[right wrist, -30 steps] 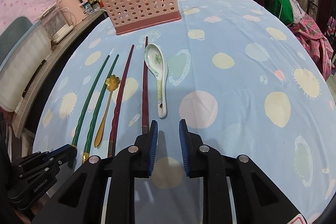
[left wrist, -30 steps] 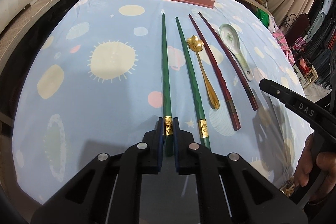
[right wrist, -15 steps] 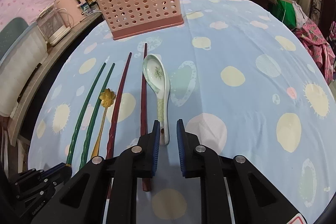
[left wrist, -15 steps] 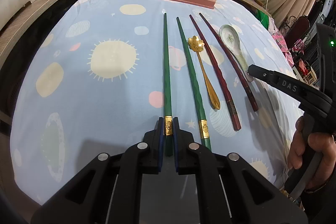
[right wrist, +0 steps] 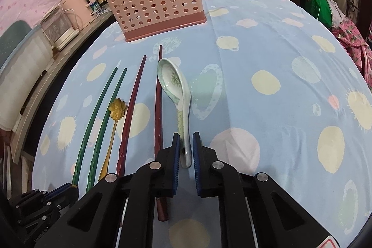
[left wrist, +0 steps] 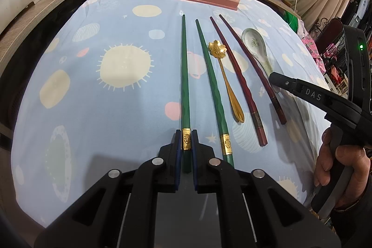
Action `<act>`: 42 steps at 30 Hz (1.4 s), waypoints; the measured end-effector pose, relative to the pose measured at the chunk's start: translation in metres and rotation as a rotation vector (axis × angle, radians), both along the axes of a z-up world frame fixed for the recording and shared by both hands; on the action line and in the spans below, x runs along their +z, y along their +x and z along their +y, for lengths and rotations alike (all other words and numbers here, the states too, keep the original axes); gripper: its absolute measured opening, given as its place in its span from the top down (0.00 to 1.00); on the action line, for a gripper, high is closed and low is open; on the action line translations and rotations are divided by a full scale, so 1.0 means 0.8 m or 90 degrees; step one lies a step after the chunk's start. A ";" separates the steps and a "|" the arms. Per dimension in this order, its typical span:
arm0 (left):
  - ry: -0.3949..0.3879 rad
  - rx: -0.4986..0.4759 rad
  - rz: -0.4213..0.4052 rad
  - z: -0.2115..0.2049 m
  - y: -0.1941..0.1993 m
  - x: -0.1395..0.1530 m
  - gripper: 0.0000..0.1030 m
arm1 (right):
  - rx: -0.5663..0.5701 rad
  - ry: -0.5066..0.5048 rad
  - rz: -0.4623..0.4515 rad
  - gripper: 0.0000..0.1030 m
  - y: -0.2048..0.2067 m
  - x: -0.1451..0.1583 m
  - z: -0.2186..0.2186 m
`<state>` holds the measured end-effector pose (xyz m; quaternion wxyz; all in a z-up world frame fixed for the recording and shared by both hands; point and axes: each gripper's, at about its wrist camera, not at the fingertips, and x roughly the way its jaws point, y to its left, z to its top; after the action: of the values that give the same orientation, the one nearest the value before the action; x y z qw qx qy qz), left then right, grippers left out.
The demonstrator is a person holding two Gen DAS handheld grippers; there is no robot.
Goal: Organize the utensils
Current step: 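Close the left tool on a green chopstick while the right tool grasps a dark red chopstick, then lift the green chopstick with the left tool while the right tool lifts chopstick and white spoon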
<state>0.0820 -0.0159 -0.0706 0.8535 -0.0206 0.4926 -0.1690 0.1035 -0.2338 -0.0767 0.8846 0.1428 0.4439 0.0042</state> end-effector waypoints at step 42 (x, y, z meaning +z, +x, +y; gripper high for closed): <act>-0.034 0.032 -0.070 0.018 0.014 0.066 0.93 | -0.018 0.027 0.026 0.88 -0.032 0.009 -0.034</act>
<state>0.0932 -0.0016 -0.0175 0.8824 -0.0462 0.4396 -0.1613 0.0777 -0.2610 -0.0692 0.8720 0.1680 0.4598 -0.0018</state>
